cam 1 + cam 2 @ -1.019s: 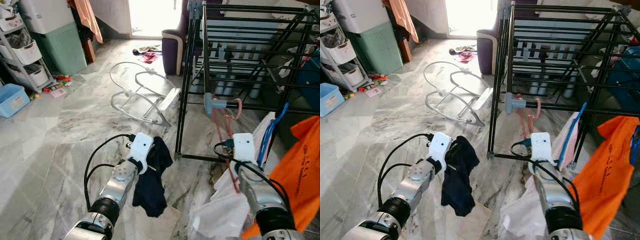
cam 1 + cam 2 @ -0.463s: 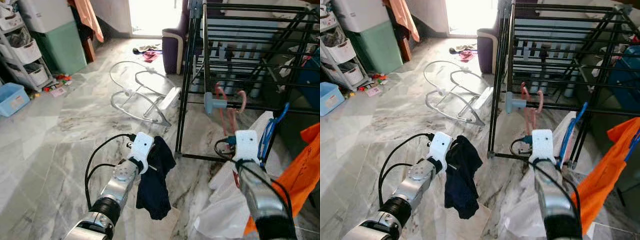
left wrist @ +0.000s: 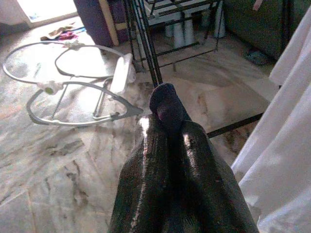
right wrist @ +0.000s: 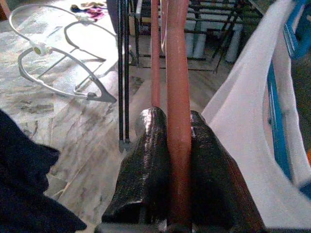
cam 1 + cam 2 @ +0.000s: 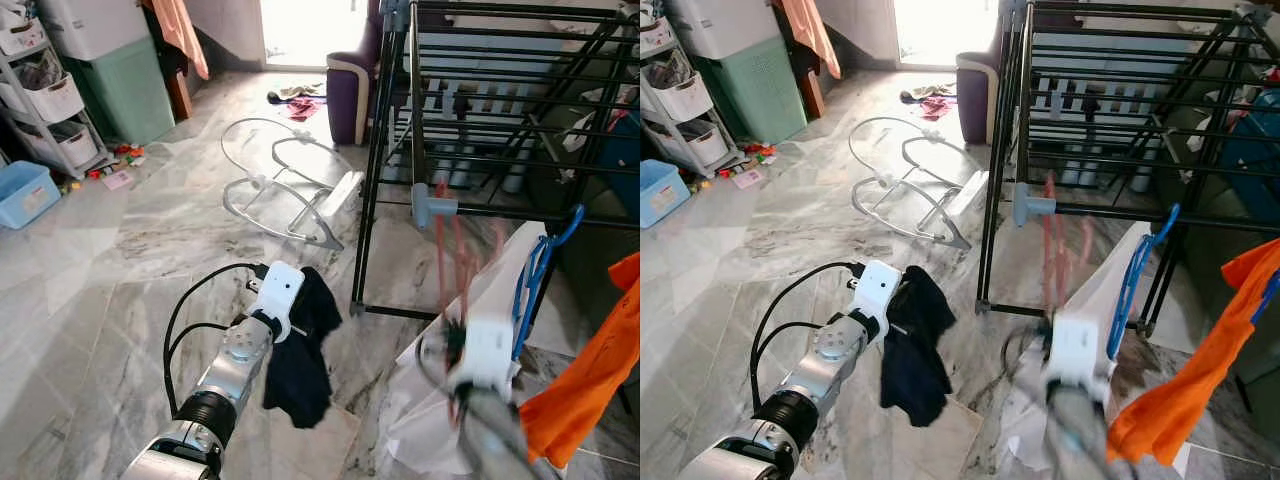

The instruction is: Hang hanger

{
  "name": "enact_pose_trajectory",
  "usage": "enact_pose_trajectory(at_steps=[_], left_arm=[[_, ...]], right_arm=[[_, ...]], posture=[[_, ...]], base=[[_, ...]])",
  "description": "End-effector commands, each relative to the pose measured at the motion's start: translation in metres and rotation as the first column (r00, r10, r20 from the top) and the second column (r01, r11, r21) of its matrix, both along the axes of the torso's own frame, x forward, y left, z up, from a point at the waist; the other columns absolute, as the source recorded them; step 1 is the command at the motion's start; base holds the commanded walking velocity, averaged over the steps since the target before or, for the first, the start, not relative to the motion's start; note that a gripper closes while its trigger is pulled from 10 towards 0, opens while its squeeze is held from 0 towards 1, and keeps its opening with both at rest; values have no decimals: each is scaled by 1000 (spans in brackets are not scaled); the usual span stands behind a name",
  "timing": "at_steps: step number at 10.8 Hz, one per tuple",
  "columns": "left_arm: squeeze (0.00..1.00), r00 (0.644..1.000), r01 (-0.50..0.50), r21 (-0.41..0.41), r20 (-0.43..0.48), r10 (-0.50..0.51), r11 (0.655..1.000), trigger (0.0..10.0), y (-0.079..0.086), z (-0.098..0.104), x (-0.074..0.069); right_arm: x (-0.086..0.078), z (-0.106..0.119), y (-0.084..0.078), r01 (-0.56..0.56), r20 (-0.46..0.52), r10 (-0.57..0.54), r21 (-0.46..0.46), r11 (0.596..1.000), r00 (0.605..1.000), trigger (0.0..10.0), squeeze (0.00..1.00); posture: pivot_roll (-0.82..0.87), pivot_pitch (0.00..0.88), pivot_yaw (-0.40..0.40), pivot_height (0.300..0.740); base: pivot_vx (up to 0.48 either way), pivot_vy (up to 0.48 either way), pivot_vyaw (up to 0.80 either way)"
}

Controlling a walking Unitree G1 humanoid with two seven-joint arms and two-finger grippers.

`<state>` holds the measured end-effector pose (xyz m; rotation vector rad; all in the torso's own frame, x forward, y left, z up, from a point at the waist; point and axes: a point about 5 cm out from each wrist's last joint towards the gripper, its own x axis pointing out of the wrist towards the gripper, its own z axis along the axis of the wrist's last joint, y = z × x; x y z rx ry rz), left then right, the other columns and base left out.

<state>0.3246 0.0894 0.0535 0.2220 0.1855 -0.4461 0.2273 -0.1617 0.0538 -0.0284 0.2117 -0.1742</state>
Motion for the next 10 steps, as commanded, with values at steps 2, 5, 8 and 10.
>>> enact_pose_trajectory(at_steps=[2, 5, 8, 10], left_arm=[[0, 999, -3, 13, 43, 2, 1000, 10000, -7, 7, 4], [0, 1000, 4, -1, 30, -4, 1000, 10000, -9, 5, 2], [0, 1000, 3, 9, 29, -4, 1000, 10000, -8, 4, 3], [0, 999, -6, 10, 35, 5, 1000, 10000, -8, 5, 4]], right_arm=[[-9, -1, 2, 4, 14, -4, 11, 1000, 1000, 4000, 0], [-21, -16, 2, 2, -44, -1, 36, 999, 999, 10000, 0], [-25, -27, 12, -31, -92, 37, 62, 998, 995, 10000, 0], [-22, -26, 20, -71, -92, 78, 75, 995, 993, 10000, 0]], posture=[[-75, 0, 4, 740], [-71, 0, -3, 740], [-61, 0, -6, 740], [-60, 0, -8, 740]], base=[[0, 0, 0], [0, 0, 0], [-170, 0, 0], [-270, 0, 0]])
